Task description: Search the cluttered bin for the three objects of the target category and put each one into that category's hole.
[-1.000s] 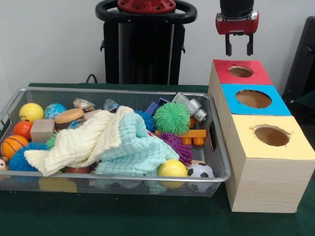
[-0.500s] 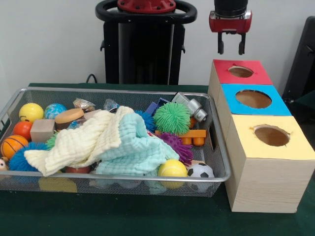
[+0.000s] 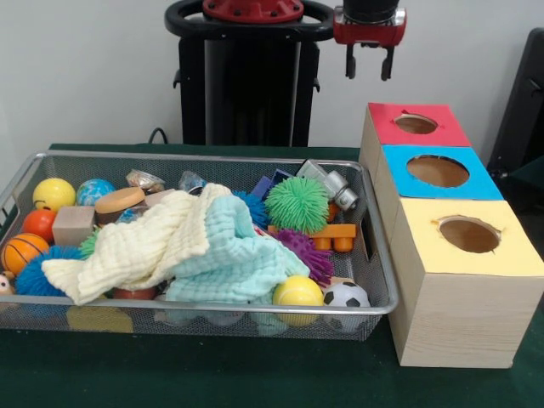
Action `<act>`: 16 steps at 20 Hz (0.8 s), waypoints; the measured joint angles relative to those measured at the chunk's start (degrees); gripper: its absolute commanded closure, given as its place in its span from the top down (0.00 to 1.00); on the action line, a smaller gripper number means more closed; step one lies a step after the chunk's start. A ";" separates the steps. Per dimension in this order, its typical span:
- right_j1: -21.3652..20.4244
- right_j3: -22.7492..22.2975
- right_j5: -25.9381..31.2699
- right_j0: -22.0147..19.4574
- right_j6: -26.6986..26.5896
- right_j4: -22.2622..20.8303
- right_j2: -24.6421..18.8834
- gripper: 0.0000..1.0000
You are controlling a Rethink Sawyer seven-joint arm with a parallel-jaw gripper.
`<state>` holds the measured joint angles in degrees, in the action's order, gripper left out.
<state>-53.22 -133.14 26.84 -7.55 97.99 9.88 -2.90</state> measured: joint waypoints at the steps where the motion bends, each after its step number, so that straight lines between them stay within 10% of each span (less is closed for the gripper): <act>1: 0.07 0.54 0.71 -0.51 0.00 -0.67 0.10 1.00; 16: 5.64 12.35 4.77 -11.32 0.00 -10.53 0.30 1.00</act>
<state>-47.58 -120.79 31.60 -18.87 97.99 -0.64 -2.60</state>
